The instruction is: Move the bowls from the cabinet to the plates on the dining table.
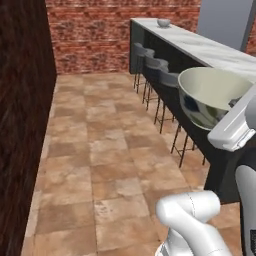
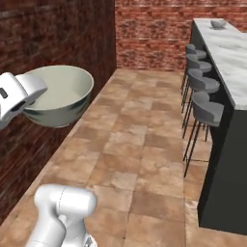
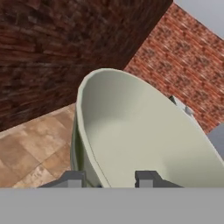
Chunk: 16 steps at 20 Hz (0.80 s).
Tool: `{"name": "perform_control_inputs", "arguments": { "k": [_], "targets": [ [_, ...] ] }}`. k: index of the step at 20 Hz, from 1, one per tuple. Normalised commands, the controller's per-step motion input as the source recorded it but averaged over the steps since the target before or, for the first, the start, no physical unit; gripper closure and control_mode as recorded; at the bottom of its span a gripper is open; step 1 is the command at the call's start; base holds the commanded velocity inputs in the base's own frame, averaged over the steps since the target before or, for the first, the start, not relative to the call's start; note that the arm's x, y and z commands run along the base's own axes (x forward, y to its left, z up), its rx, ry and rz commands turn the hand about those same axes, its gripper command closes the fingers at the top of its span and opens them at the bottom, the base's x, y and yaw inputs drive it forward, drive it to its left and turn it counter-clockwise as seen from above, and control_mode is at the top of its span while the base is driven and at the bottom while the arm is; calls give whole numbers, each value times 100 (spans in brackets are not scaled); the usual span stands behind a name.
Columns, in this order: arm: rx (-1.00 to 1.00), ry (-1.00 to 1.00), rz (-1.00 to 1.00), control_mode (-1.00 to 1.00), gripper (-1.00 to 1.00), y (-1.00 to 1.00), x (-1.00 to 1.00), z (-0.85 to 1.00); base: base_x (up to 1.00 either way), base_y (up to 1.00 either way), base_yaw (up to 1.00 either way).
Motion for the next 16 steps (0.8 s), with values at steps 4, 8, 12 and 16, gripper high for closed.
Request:
{"name": "perform_control_inputs", "arguments": {
  "k": [4,8,12,16],
  "targets": [
    [0,0,0,100,100,0,0,0,100,62,-15],
    [0,0,0,100,100,0,0,0,100,54,-17],
    [0,0,0,100,100,0,0,0,100,53,-17],
    [0,0,0,100,100,0,0,0,100,43,-21]
  ]
}}
